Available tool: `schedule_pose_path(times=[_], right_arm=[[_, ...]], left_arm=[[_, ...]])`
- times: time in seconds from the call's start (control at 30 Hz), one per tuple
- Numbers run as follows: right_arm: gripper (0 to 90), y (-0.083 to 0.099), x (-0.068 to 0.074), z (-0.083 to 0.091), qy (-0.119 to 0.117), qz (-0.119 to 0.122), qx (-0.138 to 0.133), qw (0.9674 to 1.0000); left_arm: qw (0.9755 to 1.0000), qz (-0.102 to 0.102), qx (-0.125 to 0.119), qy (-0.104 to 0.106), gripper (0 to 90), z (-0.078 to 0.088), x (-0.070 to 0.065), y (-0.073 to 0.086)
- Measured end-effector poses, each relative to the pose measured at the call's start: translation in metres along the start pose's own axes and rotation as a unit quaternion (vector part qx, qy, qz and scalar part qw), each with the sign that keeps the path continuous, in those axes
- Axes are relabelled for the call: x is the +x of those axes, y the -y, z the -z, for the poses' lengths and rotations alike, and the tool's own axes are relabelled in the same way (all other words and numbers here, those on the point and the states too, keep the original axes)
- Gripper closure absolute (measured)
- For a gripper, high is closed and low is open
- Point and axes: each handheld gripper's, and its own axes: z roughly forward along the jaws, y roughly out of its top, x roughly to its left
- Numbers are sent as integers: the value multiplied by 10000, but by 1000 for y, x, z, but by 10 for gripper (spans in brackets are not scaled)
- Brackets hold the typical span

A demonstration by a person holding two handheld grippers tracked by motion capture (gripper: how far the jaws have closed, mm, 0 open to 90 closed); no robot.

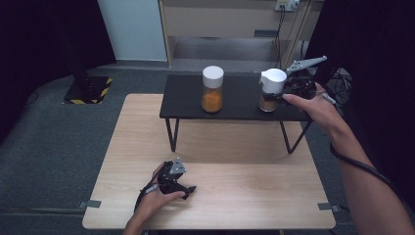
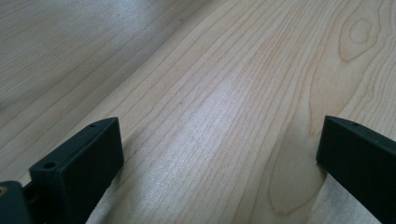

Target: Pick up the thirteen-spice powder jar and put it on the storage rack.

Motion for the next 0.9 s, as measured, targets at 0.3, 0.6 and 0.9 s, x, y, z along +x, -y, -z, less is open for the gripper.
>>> schedule_pose_path(times=[0.3,0.6,0.9], right_arm=[[314,6,-1,1,-14,-43,-75,10000],[313,6,-1,1,-21,-76,-71,9999],[214,5,0,2,46,-62,-51,10000]], left_arm=[[10000,8,0,-8,0,0,-1,0],[10000,12,-1,-11,0,0,-1,0],[10000,14,-1,-12,0,0,-1,0]])
